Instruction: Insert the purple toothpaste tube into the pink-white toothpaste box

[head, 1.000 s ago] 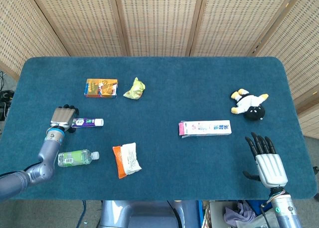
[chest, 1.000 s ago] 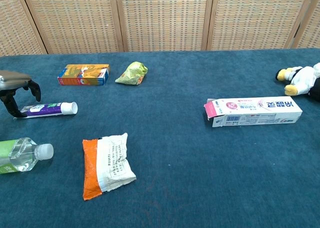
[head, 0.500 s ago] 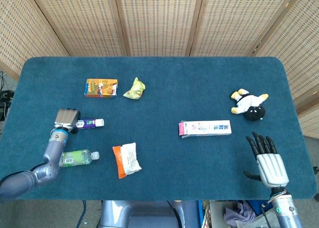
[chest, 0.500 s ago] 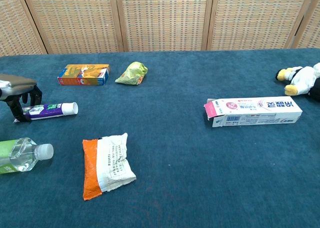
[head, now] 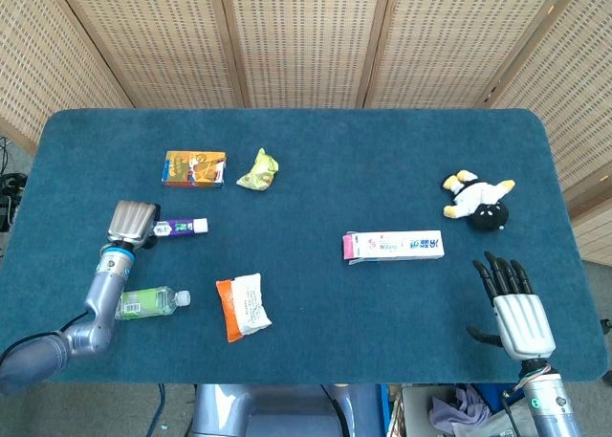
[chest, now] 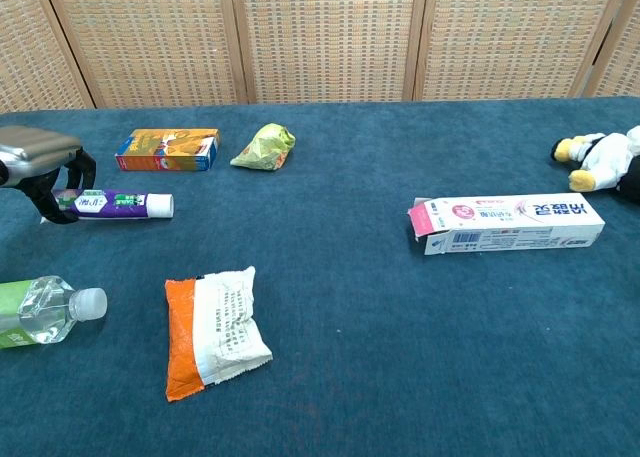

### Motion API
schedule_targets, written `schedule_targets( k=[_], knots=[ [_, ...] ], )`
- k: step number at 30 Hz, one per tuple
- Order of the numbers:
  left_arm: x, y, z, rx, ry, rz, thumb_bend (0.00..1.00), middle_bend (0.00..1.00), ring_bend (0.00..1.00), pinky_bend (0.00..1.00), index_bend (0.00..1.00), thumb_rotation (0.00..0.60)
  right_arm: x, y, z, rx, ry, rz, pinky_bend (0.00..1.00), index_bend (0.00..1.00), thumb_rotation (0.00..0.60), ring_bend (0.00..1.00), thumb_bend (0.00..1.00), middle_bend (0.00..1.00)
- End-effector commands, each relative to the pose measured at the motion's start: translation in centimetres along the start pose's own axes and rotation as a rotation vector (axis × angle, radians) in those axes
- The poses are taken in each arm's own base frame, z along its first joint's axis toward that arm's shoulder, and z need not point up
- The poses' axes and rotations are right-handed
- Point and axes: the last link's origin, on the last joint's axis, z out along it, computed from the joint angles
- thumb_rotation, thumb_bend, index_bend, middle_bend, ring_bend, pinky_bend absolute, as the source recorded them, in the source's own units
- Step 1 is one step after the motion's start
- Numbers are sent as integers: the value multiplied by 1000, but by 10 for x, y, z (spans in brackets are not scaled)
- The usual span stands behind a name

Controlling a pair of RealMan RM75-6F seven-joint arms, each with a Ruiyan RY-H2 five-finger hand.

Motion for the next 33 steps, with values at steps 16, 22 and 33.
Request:
schedule_targets(
  k=[16,22,33],
  knots=[
    [61,-31,-37,-139,276,-161,296,709,617,616,881,600,1,-4,-1,15,3,4,0,7,600,0,1,0],
    [70,-37,-51,-188,319,-251,296,709,617,616,881,600,0,-7,3,23,-3,11,0,7,600,0,1,0],
    [82,-44,-71,-290,378,-271,296,709,617,616,881,600,5,-36,58,106,-64,-24,0,7,600,0,1,0]
  ],
)
